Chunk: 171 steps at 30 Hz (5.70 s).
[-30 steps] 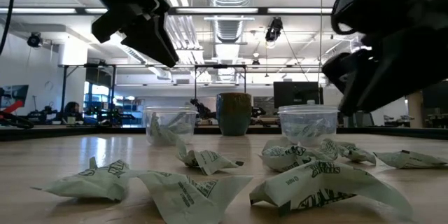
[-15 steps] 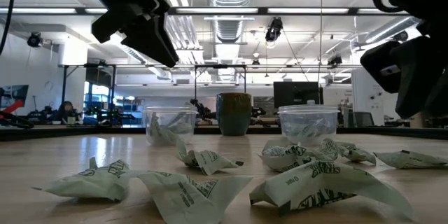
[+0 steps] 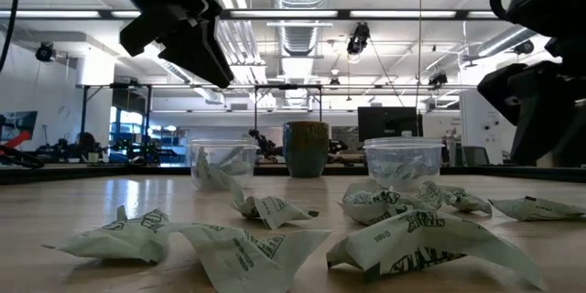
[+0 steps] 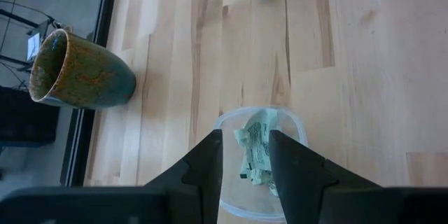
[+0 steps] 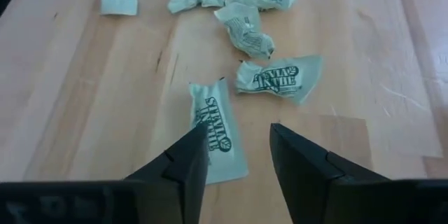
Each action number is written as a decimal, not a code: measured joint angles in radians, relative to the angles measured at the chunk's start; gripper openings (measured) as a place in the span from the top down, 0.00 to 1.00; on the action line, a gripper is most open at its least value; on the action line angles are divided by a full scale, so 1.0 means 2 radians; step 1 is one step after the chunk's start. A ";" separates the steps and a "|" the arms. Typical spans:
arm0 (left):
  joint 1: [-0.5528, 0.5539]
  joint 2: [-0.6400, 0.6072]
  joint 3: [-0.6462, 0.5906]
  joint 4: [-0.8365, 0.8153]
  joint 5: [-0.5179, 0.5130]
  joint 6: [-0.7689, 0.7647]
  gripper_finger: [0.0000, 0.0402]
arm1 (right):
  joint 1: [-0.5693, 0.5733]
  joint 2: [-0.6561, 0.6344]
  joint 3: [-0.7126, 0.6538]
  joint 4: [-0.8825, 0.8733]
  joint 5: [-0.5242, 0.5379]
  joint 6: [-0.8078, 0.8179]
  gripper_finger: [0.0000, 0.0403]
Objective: Pick and place Stevia / Truvia into bins
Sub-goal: Put the white stevia packet into the right transparent container, then put the white stevia packet into the left transparent container
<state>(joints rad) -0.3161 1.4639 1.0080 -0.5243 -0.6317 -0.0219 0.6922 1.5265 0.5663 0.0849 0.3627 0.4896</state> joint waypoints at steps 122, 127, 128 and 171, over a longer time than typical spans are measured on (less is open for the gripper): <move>-0.074 0.207 0.005 0.272 0.245 0.066 0.82 | -0.152 -0.133 0.014 -0.122 0.129 -0.196 0.74; -0.074 0.207 0.005 0.271 0.237 0.067 0.87 | -0.152 -0.133 0.014 -0.122 0.129 -0.196 0.75; -0.074 0.207 0.005 0.271 0.237 0.067 0.89 | -0.152 -0.133 0.014 -0.122 0.129 -0.196 0.76; 0.015 0.004 -0.056 0.049 -0.012 0.035 1.00 | -0.152 -0.133 0.014 -0.117 0.129 -0.196 0.79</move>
<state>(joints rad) -0.2869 1.4727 0.8959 -0.4259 -0.6563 0.0472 0.3885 1.2613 0.5941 -0.1501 0.6209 0.0968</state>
